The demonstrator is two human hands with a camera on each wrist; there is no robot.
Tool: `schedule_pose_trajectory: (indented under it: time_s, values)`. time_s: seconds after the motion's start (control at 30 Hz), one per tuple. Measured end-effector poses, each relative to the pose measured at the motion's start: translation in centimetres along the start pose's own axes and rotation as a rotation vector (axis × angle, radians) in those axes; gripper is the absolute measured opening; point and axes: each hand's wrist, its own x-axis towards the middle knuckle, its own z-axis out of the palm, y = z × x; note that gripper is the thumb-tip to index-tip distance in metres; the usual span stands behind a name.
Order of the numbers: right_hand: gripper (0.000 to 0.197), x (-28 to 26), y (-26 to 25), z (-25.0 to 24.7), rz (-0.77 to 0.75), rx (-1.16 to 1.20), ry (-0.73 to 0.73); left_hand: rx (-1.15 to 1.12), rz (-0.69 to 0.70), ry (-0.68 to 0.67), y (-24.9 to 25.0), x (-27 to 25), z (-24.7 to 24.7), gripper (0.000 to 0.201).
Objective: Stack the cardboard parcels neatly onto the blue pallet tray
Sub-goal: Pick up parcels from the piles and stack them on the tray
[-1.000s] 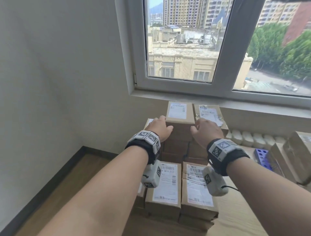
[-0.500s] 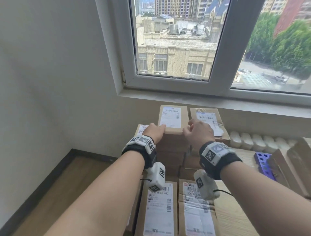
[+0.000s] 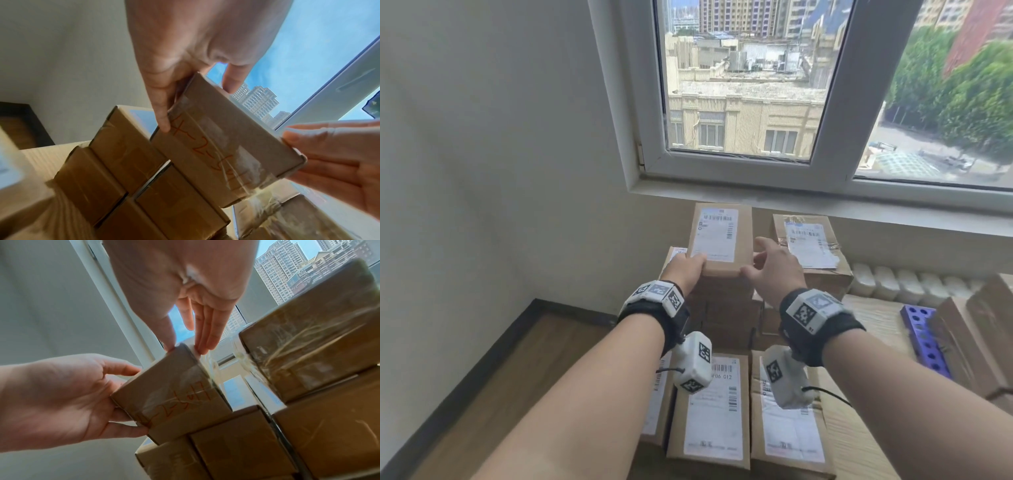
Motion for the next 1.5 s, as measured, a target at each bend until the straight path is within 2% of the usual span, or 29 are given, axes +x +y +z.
schedule_pose_trajectory:
  time_s: [0.1, 0.2, 0.3, 0.5, 0.63, 0.73, 0.83, 1.0, 1.03, 1.17, 1.23, 1.33, 1.37, 1.43, 1.5]
  values:
    - [0.055, -1.4, -0.8, -0.2, -0.046, 0.014, 0.008, -0.095, 0.011, 0.040, 0.5, -2.8, -1.5, 0.061]
    - [0.057, -3.3, -1.3, -0.6, -0.066, 0.010, 0.013, -0.147, 0.021, 0.060, 0.3, -5.1, -2.6, 0.077]
    - [0.055, -5.7, -1.5, -1.4, -0.076, 0.050, 0.021, -0.245, 0.037, 0.041, -0.6, -7.1, -3.3, 0.079]
    - [0.036, -11.1, -0.9, -3.4, -0.059, 0.151, 0.086, -0.326, 0.126, -0.023, -2.3, -11.4, -3.5, 0.075]
    - [0.036, -14.6, 0.2, -4.8, -0.014, 0.243, 0.123, -0.408, 0.163, -0.165, -2.6, -14.0, -2.1, 0.087]
    - [0.032, -17.3, 1.2, -6.2, 0.021, 0.317, 0.181, -0.454, 0.154, -0.183, -2.6, -15.8, -0.6, 0.090]
    - [0.027, -19.7, 2.3, -7.8, 0.043, 0.323, 0.240, -0.471, 0.167, -0.204, -2.0, -17.4, 1.3, 0.081]
    - [0.030, -22.6, 5.5, -10.7, 0.084, 0.321, 0.273, -0.478, 0.185, -0.266, -0.9, -19.6, 4.9, 0.103]
    - [0.031, -23.2, 6.1, -11.3, 0.095, 0.316, 0.273, -0.471, 0.194, -0.282, -0.7, -20.2, 5.6, 0.101]
    - [0.048, -24.7, 9.0, -13.6, 0.163, 0.365, 0.279, -0.455, 0.202, -0.347, 0.0, -21.3, 8.8, 0.063]
    - [0.056, -25.2, 10.4, -14.7, 0.189, 0.391, 0.251, -0.471, 0.220, -0.403, 0.6, -22.0, 10.7, 0.065]
    - [0.051, -26.5, 12.2, -16.7, 0.216, 0.510, 0.257, -0.447, 0.256, -0.447, 1.8, -23.7, 13.9, 0.083]
    - [0.057, -27.0, 12.9, -17.4, 0.225, 0.558, 0.258, -0.422, 0.271, -0.457, 2.3, -24.4, 15.1, 0.081]
    - [0.072, -27.9, 14.7, -18.9, 0.251, 0.635, 0.273, -0.394, 0.289, -0.481, 3.2, -25.9, 17.8, 0.060]
    - [0.079, -28.9, 17.0, -20.5, 0.276, 0.701, 0.286, -0.392, 0.283, -0.524, 4.0, -27.4, 20.8, 0.036]
